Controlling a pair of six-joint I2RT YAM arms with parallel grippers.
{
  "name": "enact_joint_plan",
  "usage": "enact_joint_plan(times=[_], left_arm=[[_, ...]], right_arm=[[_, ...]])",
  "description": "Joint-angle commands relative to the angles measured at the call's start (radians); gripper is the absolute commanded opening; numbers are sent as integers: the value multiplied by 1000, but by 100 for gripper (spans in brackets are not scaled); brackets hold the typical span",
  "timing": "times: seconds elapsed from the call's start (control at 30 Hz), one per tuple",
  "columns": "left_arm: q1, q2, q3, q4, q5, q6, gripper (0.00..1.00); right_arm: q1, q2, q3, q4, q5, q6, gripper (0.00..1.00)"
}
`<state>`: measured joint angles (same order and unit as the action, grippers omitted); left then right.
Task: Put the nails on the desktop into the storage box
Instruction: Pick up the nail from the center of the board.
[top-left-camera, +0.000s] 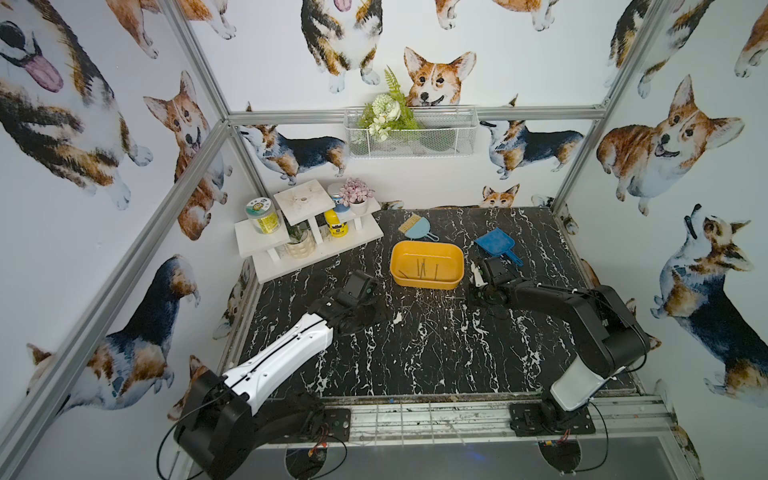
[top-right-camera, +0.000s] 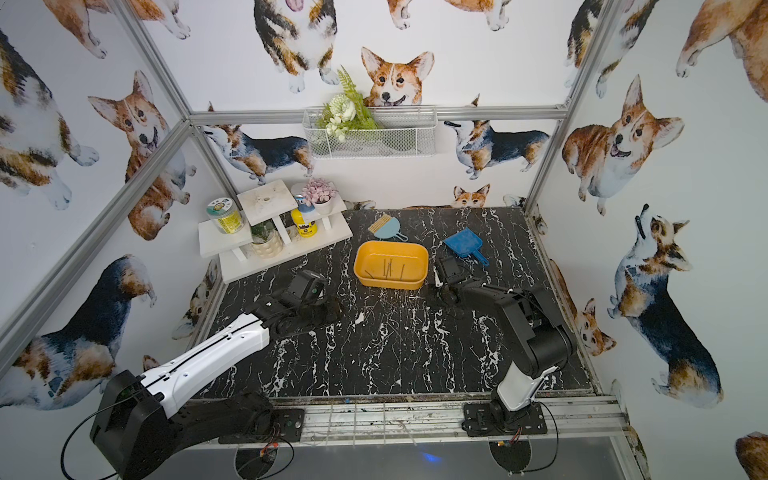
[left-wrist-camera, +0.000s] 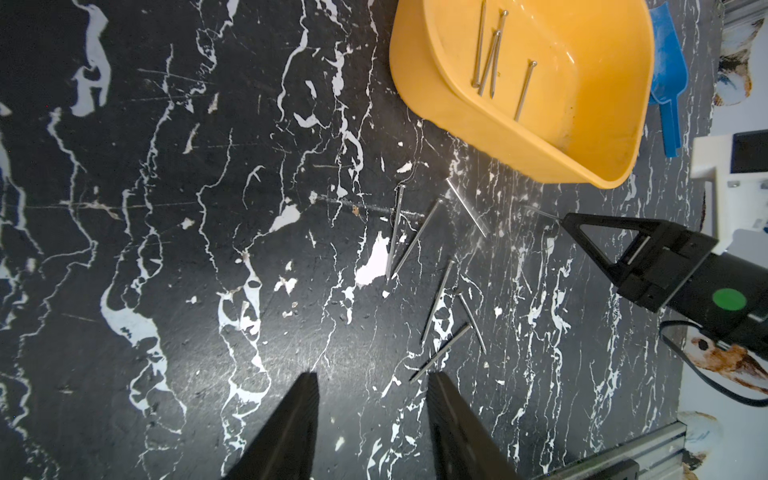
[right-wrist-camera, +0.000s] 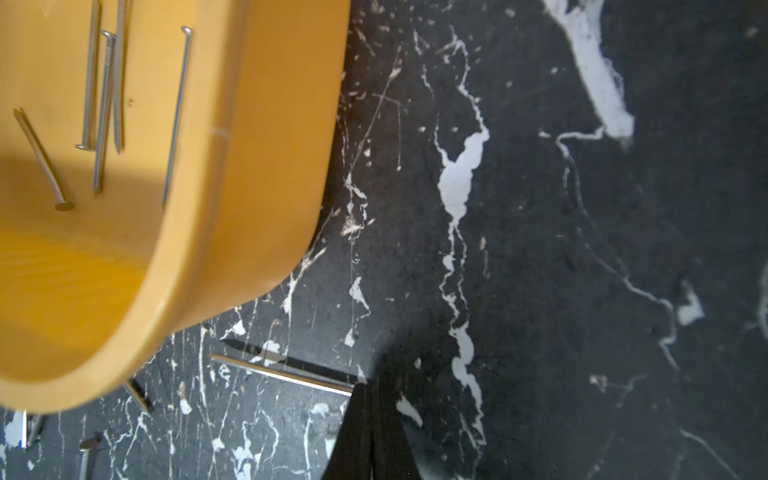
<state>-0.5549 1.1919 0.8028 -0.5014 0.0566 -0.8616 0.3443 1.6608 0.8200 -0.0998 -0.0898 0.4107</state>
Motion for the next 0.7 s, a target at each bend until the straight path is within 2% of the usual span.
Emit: enact_joint_plan(times=[0.0,0.1,0.33,0.67], left_arm=[[-2,1,9,11,-3,1,49],[-2,1,10,11,-5,2,49],[-4,8,18,9,-9,1,49],[-4,19,40,6,-13,11,49]], right_arm=[[1,-8,-23,-53,-7,-13,4],[2,-23,-41,-52,-11,-21,0],[21,-99,-95,-59,-17,-20,0],[98,-309,-93,-136,-27,10,0]])
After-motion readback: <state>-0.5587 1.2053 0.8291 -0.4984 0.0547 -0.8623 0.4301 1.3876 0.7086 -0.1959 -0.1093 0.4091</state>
